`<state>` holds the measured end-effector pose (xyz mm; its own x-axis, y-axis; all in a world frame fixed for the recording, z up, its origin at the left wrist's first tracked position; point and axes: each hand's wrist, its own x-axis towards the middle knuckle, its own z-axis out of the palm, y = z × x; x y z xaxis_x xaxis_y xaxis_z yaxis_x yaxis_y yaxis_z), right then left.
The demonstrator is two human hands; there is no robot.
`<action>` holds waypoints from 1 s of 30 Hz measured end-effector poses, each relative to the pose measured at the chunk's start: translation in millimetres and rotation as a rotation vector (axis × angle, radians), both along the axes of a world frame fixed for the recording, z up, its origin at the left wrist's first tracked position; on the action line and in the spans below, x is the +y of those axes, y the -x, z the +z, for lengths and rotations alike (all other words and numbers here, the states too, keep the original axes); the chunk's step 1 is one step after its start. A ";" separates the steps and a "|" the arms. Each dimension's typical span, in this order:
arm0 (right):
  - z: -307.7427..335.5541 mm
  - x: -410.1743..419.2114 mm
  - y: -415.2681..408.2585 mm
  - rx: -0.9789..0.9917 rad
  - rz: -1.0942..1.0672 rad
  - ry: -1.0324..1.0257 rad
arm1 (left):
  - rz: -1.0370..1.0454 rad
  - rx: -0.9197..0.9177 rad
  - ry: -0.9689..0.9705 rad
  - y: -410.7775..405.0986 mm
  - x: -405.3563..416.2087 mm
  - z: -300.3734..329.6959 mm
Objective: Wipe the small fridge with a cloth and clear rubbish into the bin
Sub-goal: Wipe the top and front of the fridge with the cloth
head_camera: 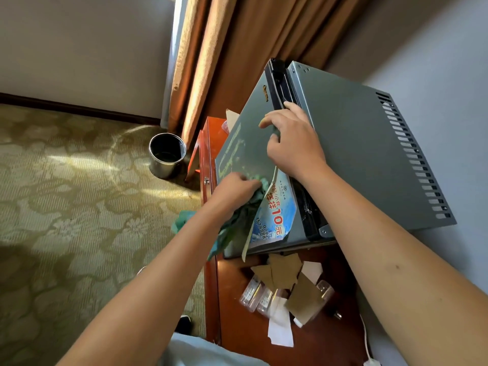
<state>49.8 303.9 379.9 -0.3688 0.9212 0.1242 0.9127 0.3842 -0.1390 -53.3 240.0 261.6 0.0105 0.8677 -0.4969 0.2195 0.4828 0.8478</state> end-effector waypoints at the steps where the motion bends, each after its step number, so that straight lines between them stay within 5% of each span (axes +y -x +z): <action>1: 0.3 0.3 -0.1 0.000 -0.002 -0.001 | 0.057 -0.026 -0.050 -0.7 3.8 6.2; 5: -1.6 1.8 -0.8 -0.009 0.006 -0.013 | 0.106 -0.043 -0.114 -5.2 -0.6 -1.3; 11: -1.3 2.9 -0.5 -0.017 -0.004 -0.025 | -0.205 0.195 0.012 -2.8 -23.4 -20.7; 17: -2.4 1.9 -0.7 -0.023 -0.011 -0.021 | 0.043 -0.070 -0.178 0.7 -4.9 11.4; 23: -1.4 -0.3 0.0 -0.037 -0.017 -0.019 | -0.087 0.078 -0.135 -2.2 -36.5 -17.6; 30: 2.0 -8.4 -0.2 -0.042 -0.012 0.025 | -0.042 -0.042 -0.434 -7.1 -50.1 -13.5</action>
<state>49.9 295.5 381.9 -0.3621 0.9282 0.0854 0.9226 0.3700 -0.1096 -46.3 189.8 248.1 0.0628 0.9944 -0.0849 0.1925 0.0714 0.9787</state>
